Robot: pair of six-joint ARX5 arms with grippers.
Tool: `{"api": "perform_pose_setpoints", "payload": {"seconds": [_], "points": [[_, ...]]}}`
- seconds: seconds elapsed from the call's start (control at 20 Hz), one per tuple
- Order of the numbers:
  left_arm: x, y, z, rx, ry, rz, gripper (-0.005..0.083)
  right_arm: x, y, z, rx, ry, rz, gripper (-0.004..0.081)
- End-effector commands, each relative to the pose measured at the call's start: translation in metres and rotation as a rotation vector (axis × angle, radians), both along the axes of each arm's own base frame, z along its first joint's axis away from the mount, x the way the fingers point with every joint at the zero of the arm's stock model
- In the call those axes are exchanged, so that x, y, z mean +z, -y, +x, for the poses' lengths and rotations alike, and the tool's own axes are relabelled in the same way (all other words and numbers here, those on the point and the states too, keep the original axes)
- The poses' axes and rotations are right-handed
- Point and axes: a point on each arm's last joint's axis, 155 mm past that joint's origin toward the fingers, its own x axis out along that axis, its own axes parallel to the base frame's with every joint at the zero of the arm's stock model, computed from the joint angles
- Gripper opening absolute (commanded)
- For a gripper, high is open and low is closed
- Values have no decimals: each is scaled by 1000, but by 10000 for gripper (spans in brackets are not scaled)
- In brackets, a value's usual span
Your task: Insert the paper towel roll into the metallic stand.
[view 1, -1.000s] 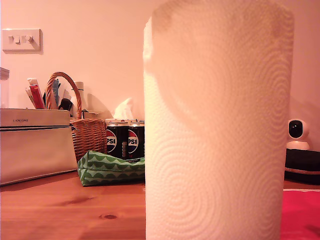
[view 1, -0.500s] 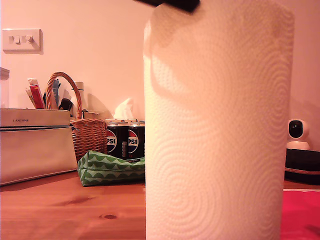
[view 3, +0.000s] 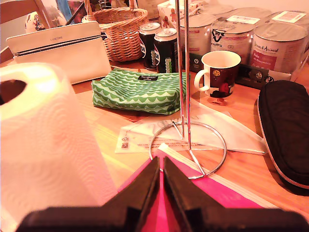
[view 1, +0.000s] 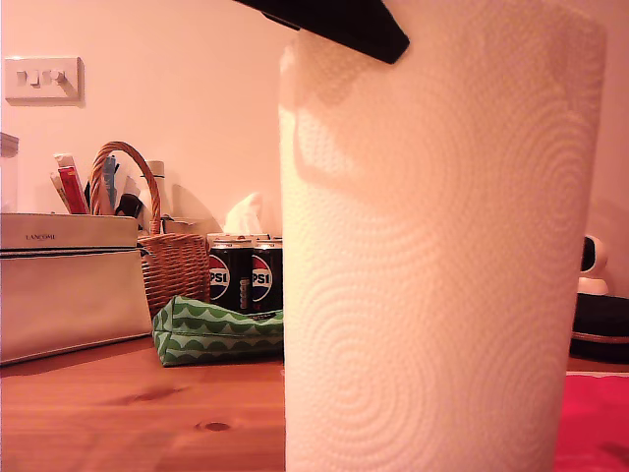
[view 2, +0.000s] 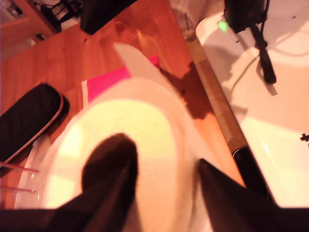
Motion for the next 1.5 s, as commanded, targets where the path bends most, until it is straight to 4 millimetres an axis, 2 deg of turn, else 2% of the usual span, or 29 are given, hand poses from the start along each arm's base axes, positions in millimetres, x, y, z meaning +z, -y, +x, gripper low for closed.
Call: {"api": "perform_pose_setpoints", "payload": {"seconds": [0.0,0.3,0.55,0.75,1.05,1.2,1.45], "points": [[-22,-5,-2,2,-37,74,243,5,-1,0,5,14,-4,-11],[-30,-9,-4,5,-54,107,-26,5,-1,0,5,13,-4,-11],[-28,-12,-6,5,-63,121,-24,6,-1,0,6,17,-3,-4],[-11,-25,-14,6,-97,174,-24,9,-2,6,11,25,0,61],[26,-38,-8,53,-21,152,-24,14,-7,39,17,45,4,57],[40,-43,-2,84,35,120,-24,12,-8,58,17,54,4,98],[49,-55,14,150,66,104,-24,-13,-21,79,59,31,18,107]]}}
